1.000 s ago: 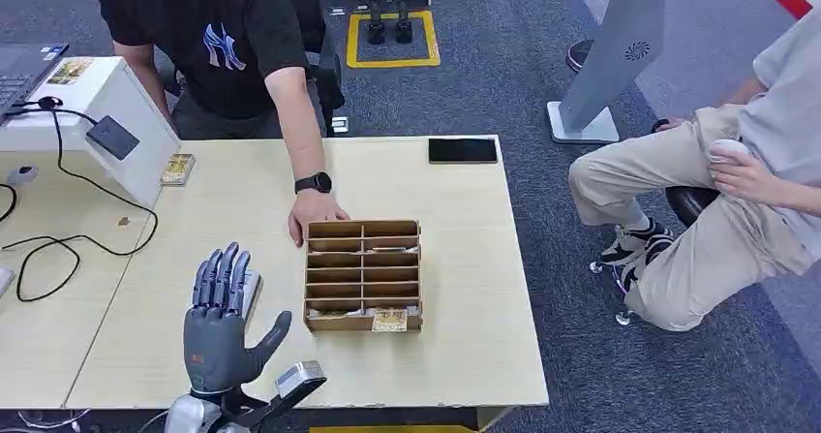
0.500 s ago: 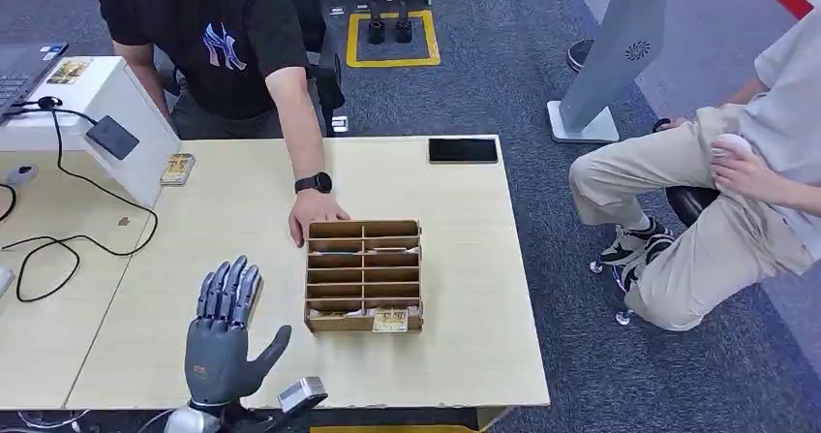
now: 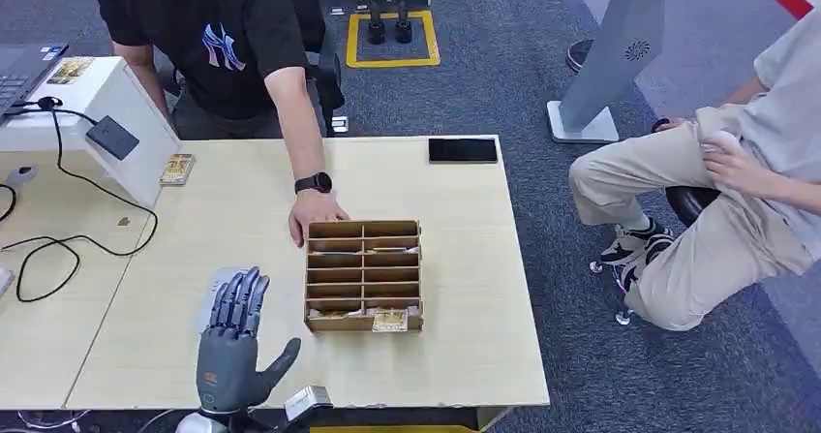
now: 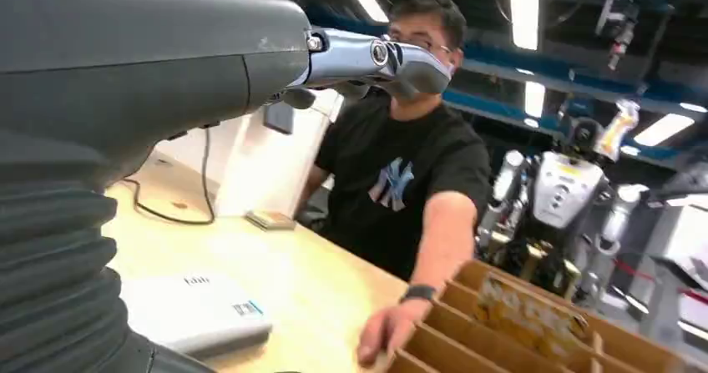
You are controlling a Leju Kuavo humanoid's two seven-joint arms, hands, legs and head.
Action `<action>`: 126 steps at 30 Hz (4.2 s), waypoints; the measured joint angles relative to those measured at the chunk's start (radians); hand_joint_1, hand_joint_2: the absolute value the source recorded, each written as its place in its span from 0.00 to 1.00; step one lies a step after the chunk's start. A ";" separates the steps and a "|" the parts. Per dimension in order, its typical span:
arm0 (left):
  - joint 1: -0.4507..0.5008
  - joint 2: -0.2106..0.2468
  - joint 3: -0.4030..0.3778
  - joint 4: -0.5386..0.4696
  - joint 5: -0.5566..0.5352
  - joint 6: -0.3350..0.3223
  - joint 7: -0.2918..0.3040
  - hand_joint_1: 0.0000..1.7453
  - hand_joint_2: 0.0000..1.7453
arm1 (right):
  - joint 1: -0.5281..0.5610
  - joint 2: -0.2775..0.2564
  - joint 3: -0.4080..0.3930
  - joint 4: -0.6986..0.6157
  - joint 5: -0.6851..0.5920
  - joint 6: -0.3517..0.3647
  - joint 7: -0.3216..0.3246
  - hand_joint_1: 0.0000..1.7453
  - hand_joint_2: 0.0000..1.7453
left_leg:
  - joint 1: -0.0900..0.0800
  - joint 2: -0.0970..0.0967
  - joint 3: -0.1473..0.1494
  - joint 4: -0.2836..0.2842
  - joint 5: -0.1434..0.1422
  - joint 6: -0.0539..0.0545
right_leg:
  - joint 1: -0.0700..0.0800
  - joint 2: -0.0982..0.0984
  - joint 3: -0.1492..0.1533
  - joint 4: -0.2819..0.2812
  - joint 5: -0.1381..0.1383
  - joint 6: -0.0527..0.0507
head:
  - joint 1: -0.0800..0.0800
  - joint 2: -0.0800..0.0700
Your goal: Pass the card to the sensor for recognition and then transmit it.
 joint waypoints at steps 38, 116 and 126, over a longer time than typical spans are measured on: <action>-0.120 0.095 -0.220 0.202 -0.079 0.000 0.193 0.00 1.00 | -0.001 -0.014 0.016 0.028 0.026 0.000 -0.009 0.00 1.00 | 0.000 0.000 0.000 0.000 0.000 0.000 | 0.000 0.000 0.000 0.000 0.000 0.000 | 0.000 0.000; -0.189 0.067 -0.243 0.244 0.468 0.011 0.039 1.00 1.00 | -0.004 -0.023 0.029 0.038 0.048 0.000 0.009 0.00 1.00 | 0.000 0.000 0.000 0.001 0.000 0.001 | 0.000 0.000 0.001 0.000 0.000 0.000 | 0.001 0.000; -0.238 0.022 -0.232 -0.037 0.693 0.009 0.093 1.00 1.00 | -0.005 0.026 -0.012 -0.035 0.090 0.000 0.027 0.00 1.00 | 0.000 0.000 0.000 0.001 0.001 0.001 | 0.000 0.000 0.001 0.000 0.000 0.000 | 0.001 0.000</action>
